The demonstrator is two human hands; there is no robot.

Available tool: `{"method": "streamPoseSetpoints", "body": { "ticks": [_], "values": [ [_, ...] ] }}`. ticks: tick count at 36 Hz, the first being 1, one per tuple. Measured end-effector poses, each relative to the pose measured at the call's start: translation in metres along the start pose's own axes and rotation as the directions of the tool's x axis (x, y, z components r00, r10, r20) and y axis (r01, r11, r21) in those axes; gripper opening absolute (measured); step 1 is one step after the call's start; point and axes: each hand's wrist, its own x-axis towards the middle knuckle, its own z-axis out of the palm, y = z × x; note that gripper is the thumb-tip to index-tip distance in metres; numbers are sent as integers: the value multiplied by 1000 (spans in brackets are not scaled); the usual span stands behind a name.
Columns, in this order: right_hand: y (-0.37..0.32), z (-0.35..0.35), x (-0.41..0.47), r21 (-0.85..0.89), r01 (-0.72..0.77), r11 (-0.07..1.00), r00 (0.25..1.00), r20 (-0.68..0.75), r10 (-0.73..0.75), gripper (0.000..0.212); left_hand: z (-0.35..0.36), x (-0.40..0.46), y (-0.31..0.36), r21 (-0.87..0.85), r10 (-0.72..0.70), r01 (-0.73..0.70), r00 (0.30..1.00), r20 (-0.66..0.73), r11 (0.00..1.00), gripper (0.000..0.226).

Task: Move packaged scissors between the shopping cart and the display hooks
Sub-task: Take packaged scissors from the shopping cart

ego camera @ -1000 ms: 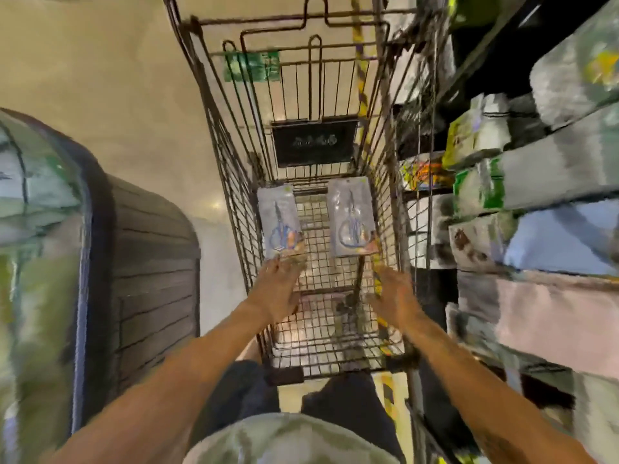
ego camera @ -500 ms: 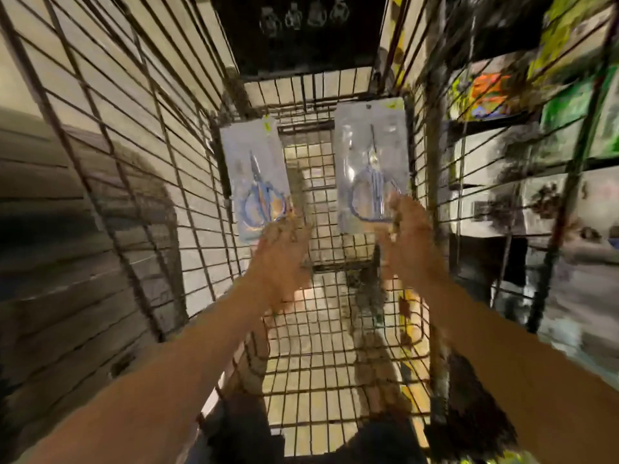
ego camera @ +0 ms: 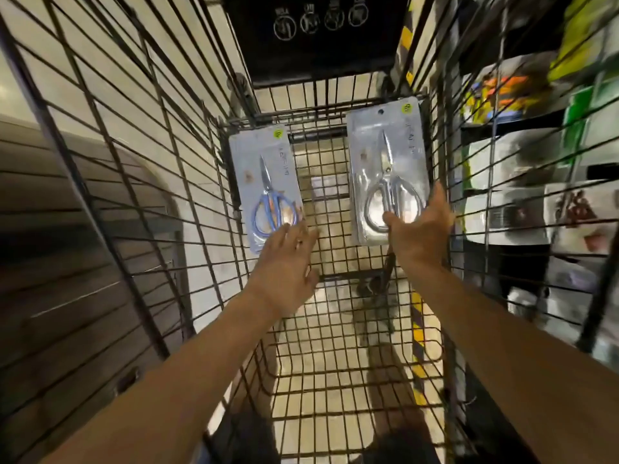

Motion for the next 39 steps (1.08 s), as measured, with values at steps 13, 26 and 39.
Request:
{"method": "streamPoseSetpoints", "body": {
  "ticks": [13, 26, 39],
  "values": [
    [-17, -23, -12, 244, 33, 969, 969, 229, -90, 49, -7, 5, 3, -261, -18, 0, 997, -69, 965, 67],
    [-12, -60, -96, 557, -372, 742, 803, 594, -43, 37, -31, -13, 40, -971, -335, 32, 941, -51, 238, 81],
    [-1, -36, -59, 456, -88, 885, 964, 264, -40, 62, -22, -24, 34, -901, -382, -79, 887, -259, 426, 88]
  ]
}}
